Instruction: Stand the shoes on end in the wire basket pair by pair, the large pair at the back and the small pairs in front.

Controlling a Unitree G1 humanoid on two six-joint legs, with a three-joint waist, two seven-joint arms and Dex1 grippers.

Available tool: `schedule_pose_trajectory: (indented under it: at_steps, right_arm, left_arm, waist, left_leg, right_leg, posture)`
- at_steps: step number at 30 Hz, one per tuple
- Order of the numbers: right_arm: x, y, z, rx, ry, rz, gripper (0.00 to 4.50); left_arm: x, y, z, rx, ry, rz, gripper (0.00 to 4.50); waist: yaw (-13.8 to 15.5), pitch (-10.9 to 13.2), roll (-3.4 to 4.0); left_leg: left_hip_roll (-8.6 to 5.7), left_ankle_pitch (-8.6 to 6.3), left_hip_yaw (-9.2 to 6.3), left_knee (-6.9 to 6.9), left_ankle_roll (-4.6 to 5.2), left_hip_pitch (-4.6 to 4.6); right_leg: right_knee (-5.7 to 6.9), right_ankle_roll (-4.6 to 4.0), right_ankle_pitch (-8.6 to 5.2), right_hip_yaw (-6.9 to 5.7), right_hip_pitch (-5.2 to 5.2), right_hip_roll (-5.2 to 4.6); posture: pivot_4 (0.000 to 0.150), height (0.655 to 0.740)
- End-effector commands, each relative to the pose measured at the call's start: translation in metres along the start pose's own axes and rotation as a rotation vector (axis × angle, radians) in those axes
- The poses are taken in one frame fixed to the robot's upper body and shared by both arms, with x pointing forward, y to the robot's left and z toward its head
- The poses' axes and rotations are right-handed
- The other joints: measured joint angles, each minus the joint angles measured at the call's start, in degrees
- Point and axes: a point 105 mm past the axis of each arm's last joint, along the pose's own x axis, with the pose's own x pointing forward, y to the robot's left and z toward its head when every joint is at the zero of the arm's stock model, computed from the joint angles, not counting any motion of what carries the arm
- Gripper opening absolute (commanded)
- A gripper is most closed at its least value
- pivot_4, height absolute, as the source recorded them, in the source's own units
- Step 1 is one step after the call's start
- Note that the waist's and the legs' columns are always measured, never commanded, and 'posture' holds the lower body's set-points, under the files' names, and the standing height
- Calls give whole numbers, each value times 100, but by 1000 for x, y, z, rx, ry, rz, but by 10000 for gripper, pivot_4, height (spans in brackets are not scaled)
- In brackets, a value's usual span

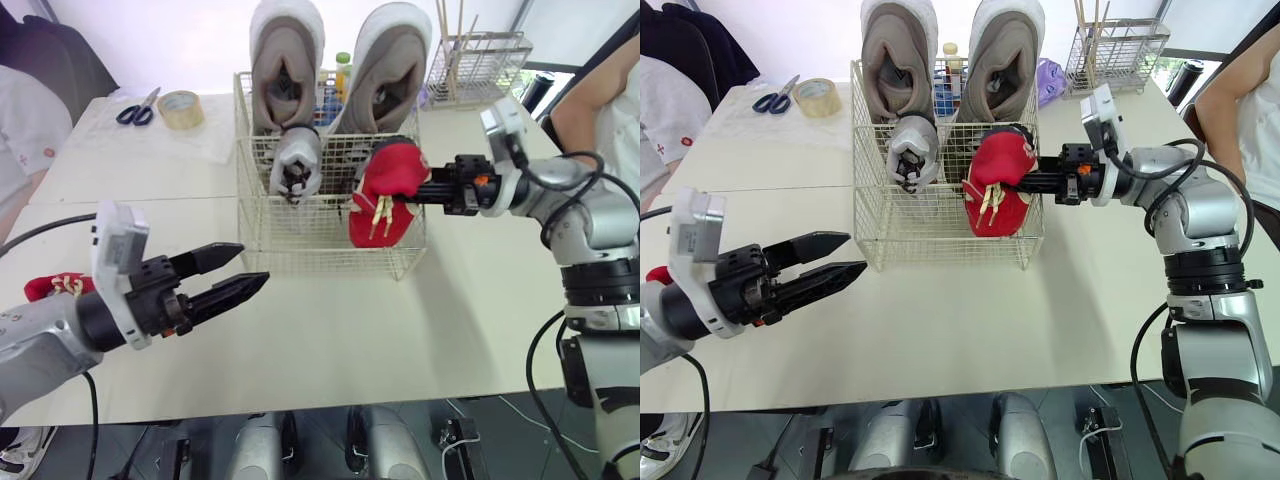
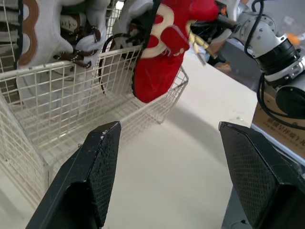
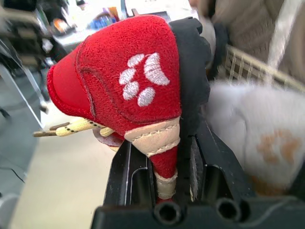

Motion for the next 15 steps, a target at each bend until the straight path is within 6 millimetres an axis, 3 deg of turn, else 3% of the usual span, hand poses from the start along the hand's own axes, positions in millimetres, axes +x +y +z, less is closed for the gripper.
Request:
schedule_pose_trajectory:
  at_steps: [1,4,12,15]
  right_arm:
    - [-3,-3,2,-34,-11,-3,4297]
    - [-3,-2,-2,-13,-21,7,4297]
    - [-6,-7,-6,8,-13,-32,43956]
    - [-11,-8,-5,13,8,-47,43956]
  left_arm:
    - [2,-7,2,25,2,-17,33855]
    - [4,-7,-1,15,8,-19,33855]
    - [2,-2,-8,-21,7,2,34419]
    - [1,1,-9,-24,7,10,34419]
  waist:
    - [-2,0,0]
    - [-5,0,0]
    - [-28,-1,-1]
    - [-19,-1,0]
  left_leg:
    - [0,0,0,1,0,0]
    - [1,1,0,1,-1,0]
    - [1,2,5,3,-3,13]
    - [2,6,5,3,-9,21]
  right_leg:
    - [0,0,0,0,0,0]
    - [2,0,0,0,0,1]
    - [4,-1,0,3,7,2]
    - [7,-3,1,3,12,1]
  posture:
    - [1500,7400]
    - [1500,7400]
    - [1500,7400]
    - [1500,7400]
